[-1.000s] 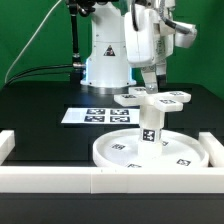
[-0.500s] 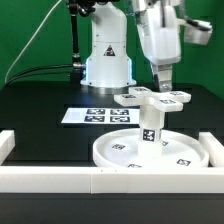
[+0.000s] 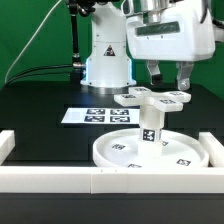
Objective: Assemble round table
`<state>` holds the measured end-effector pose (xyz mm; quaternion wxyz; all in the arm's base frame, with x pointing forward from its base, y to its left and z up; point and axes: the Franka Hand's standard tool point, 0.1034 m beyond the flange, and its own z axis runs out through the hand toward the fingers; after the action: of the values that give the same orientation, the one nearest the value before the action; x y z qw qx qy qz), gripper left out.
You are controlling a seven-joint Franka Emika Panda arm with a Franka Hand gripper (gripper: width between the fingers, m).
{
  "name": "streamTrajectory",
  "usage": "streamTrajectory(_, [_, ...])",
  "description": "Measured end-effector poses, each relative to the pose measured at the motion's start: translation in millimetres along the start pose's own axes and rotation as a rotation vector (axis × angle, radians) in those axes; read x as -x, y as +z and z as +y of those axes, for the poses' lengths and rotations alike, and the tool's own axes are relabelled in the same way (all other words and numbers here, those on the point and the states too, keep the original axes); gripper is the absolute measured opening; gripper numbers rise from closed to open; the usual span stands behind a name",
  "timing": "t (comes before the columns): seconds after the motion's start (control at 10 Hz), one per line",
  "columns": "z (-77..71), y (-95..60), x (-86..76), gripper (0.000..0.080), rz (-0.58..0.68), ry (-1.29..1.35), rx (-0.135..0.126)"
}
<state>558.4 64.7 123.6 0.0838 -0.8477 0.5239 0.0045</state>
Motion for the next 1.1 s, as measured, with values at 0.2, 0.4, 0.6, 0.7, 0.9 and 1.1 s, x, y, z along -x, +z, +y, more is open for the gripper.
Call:
streamTrajectory(0.2, [0.1, 0.1, 0.0, 0.0649, 0.0, -0.112, 0.0])
streamTrajectory(0.4, [-0.9, -0.3, 0.8, 0.0649, -0.004, -0.305, 0.015])
streamTrajectory(0.6, [-3.1, -0.6, 1.7, 0.0649, 0.014, -0.539, 0.038])
streamTrajectory(0.7, [-5.3, -0.1, 4.6, 0.0649, 0.027, -0.677, 0.061])
streamTrajectory(0.9, [-6.2, 1.4, 9.0, 0.0649, 0.031, -0.83, 0.079])
streamTrajectory(1.1, [-5.7, 1.3, 7.5, 0.0649, 0.028, -0.944, 0.081])
